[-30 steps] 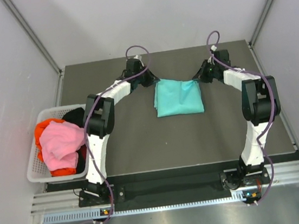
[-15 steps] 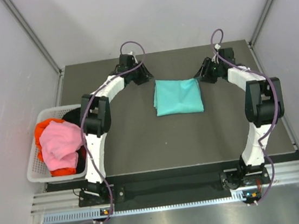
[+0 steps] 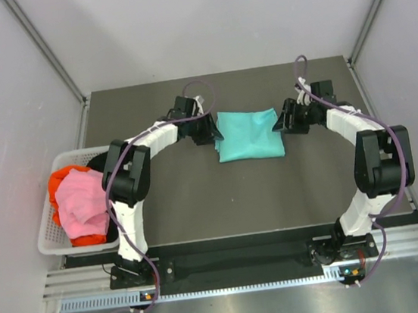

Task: Fold and stack the t-shirts
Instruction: Fold the tshirt

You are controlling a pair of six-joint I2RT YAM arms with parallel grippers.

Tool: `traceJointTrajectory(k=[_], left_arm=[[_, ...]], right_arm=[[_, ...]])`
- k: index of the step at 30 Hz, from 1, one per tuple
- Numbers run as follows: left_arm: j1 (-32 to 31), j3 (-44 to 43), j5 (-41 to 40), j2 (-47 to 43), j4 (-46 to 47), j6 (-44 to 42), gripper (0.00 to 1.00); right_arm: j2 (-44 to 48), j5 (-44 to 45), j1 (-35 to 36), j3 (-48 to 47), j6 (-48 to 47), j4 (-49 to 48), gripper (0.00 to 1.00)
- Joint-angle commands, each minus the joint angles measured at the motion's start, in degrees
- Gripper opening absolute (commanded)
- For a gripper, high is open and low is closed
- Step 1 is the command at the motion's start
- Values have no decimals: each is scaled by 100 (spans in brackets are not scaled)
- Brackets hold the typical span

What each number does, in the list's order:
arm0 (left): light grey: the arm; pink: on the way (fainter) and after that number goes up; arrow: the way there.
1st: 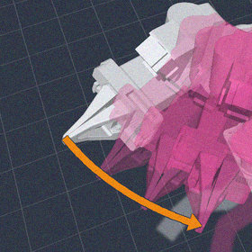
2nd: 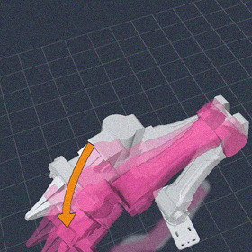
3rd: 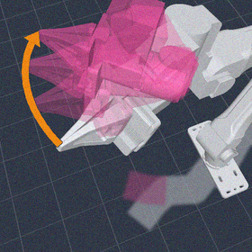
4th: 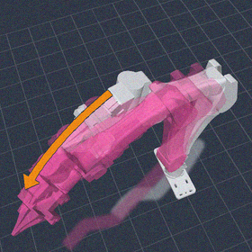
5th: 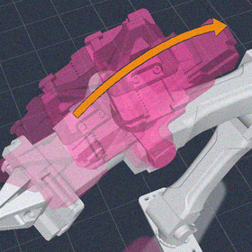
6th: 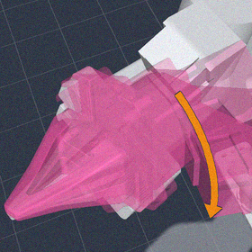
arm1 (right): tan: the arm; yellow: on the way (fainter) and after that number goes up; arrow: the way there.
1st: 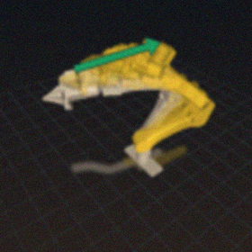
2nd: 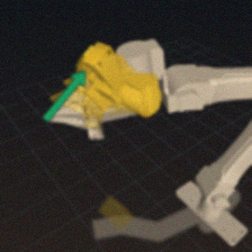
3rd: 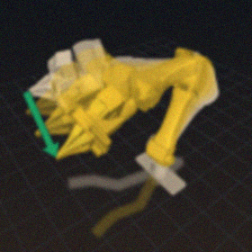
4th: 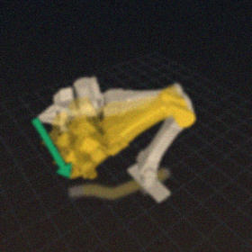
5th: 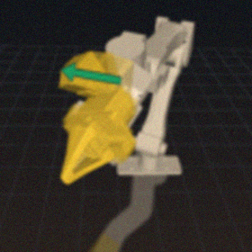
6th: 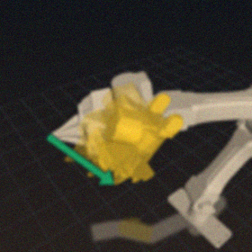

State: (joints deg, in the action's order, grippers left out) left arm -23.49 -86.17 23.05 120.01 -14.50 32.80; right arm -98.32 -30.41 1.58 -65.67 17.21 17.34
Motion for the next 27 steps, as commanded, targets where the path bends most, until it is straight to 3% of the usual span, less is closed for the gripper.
traceJointTrajectory(k=[1,6,8,11,12,14,15,18,20,27], left_arm=[[-51,109,252,-4,605,-133,49],[-270,100,279,111,633,-265,45],[-288,144,332,85,633,-230,30],[-279,241,358,49,737,-63,10],[-279,285,393,75,790,-2,6],[-262,320,524,128,861,226,0],[-262,355,673,189,983,323,0],[-262,390,692,225,984,666,1],[-253,504,570,181,976,807,8],[-236,365,-54,-100,362,553,24]], right_arm=[[-3,-333,-53,300,-298,-230,58],[68,-351,-53,809,-245,-653,57],[76,-334,-44,950,-183,-828,54],[76,-377,-62,1336,-43,-1171,41],[94,-343,-79,1416,-8,-1250,29],[164,-264,-114,1609,107,-1531,19],[190,-228,-106,1784,159,-1689,14],[235,-280,-325,1996,212,-1997,14],[331,-342,-334,2093,230,-2077,15],[656,-447,-334,1901,300,-1805,34]])
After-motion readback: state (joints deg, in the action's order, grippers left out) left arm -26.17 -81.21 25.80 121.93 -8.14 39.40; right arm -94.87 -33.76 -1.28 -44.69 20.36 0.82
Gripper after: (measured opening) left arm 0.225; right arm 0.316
